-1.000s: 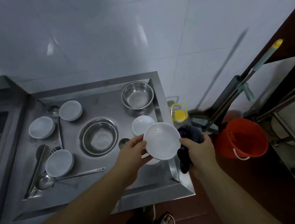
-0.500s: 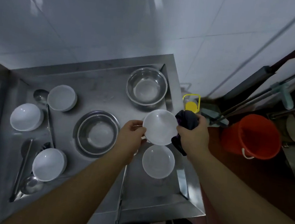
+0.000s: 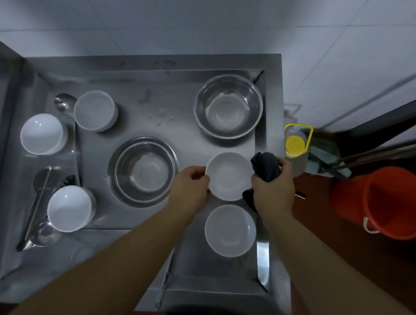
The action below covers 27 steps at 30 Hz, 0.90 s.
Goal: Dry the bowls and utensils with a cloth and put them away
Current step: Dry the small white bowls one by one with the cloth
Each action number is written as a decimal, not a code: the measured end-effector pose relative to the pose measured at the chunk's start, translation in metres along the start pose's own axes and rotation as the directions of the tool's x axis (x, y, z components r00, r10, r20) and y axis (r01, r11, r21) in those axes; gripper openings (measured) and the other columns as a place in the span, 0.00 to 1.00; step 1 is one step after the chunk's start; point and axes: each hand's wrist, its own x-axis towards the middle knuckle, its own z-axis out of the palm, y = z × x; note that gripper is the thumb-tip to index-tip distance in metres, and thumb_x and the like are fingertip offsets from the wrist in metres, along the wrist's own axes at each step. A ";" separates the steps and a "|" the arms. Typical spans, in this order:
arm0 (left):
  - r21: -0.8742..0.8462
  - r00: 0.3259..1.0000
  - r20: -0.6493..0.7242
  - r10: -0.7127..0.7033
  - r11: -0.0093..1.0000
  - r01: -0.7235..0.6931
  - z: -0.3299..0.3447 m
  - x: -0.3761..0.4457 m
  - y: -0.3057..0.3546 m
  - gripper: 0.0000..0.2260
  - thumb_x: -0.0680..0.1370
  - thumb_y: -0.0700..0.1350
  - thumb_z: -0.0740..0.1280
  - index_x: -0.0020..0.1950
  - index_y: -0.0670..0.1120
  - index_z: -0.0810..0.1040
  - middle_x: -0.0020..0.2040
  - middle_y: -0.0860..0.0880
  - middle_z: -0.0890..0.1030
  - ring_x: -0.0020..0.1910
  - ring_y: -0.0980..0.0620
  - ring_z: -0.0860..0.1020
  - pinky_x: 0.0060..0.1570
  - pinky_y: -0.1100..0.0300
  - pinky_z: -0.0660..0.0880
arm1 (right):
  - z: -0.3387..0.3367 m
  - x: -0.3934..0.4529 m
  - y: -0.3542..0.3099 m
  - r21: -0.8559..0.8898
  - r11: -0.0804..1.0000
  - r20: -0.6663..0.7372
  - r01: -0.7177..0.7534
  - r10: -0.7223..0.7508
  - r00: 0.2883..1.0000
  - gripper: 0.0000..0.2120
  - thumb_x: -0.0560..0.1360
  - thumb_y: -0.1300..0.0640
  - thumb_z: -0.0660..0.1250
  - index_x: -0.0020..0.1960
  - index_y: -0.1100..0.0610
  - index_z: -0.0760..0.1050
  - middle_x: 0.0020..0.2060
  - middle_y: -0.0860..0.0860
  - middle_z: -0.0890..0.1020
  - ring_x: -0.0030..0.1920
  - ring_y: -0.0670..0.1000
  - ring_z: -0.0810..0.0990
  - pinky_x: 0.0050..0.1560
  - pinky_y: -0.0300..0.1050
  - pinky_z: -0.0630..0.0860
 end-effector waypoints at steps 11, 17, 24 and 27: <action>0.081 0.999 -0.010 0.033 0.996 -0.032 -0.002 0.014 -0.010 0.12 0.77 0.45 0.69 0.58 0.57 0.86 0.51 0.56 0.87 0.51 0.52 0.86 0.55 0.49 0.84 | 0.009 0.003 0.005 -0.040 0.998 0.020 0.046 -0.045 0.999 0.22 0.72 0.66 0.73 0.61 0.50 0.73 0.51 0.50 0.80 0.45 0.40 0.80 0.42 0.32 0.74; 0.246 0.994 -0.003 0.107 0.964 -0.103 -0.010 0.011 -0.004 0.17 0.80 0.44 0.69 0.70 0.50 0.81 0.55 0.53 0.84 0.46 0.56 0.82 0.46 0.60 0.78 | -0.012 -0.013 -0.006 -0.072 0.996 -0.043 0.047 -0.050 0.998 0.25 0.70 0.54 0.76 0.55 0.32 0.68 0.46 0.34 0.78 0.44 0.30 0.77 0.41 0.34 0.71; 0.469 0.969 0.147 0.196 0.849 -0.243 -0.037 -0.027 -0.005 0.22 0.76 0.49 0.68 0.71 0.50 0.78 0.61 0.51 0.82 0.56 0.48 0.82 0.61 0.51 0.79 | -0.044 -0.058 -0.012 -0.182 0.970 0.000 0.161 -0.164 0.986 0.20 0.70 0.58 0.74 0.52 0.39 0.71 0.42 0.42 0.80 0.44 0.34 0.78 0.39 0.36 0.70; 0.597 0.941 0.197 0.275 0.728 -0.338 -0.048 -0.050 -0.010 0.19 0.79 0.46 0.67 0.71 0.48 0.79 0.64 0.47 0.83 0.60 0.46 0.82 0.61 0.54 0.77 | -0.050 -0.083 -0.012 -0.210 0.953 0.073 0.219 -0.208 0.975 0.14 0.73 0.55 0.74 0.55 0.44 0.76 0.46 0.46 0.81 0.45 0.47 0.79 0.43 0.47 0.72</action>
